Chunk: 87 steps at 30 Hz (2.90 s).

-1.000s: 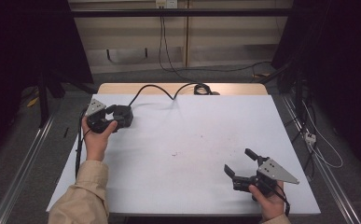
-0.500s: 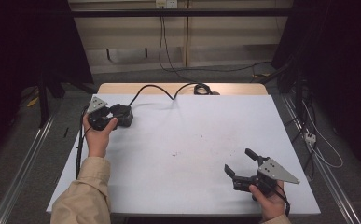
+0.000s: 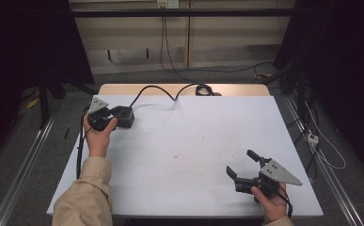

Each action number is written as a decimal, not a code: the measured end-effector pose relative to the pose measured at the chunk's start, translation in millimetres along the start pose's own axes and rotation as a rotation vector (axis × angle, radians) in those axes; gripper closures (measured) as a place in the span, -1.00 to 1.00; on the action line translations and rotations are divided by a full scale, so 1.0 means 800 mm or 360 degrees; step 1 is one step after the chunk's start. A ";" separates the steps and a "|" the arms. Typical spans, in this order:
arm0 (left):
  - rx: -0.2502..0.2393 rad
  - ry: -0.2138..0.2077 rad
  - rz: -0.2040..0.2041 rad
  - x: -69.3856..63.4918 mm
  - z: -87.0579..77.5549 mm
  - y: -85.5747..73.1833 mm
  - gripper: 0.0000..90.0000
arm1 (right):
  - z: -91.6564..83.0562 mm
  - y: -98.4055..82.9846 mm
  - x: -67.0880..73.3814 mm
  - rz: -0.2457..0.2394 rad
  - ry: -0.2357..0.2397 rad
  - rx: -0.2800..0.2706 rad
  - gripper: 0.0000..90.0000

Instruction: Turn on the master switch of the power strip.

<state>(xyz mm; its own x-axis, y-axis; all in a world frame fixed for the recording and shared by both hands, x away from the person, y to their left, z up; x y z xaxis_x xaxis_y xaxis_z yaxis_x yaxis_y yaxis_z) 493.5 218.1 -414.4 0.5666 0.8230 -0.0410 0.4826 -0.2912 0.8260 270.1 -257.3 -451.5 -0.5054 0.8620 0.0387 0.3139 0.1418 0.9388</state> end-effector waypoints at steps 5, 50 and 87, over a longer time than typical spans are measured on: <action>0.0019 0.0018 -0.0005 0.001 0.001 0.002 0.45 | 0.000 0.000 0.000 0.0005 0.0001 -0.0003 -0.92; 0.0114 0.0084 -0.0076 0.019 0.012 -0.004 0.92 | 0.000 0.001 0.000 -0.0007 0.0010 -0.0009 -0.91; 0.0154 0.0103 -0.0113 0.022 0.024 -0.007 1.00 | -0.001 0.001 0.000 -0.0012 0.0016 -0.0011 -0.91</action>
<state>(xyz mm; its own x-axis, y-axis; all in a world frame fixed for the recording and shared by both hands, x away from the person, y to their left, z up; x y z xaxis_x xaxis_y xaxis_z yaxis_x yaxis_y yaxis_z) 513.4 224.7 -430.8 0.4861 0.8719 -0.0583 0.5837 -0.2743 0.7642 269.7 -257.5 -450.8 -0.5159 0.8560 0.0348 0.3042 0.1450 0.9415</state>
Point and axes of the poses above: each handheld gripper's, and its own axes: z roughly forward along the jaws, y roughly out of its top, x roughly to its left, the point moved 1 cm from there along z, roughly forward along the jaws, and after that the axes turned 11 degrees about x, right-handed, at the moved point
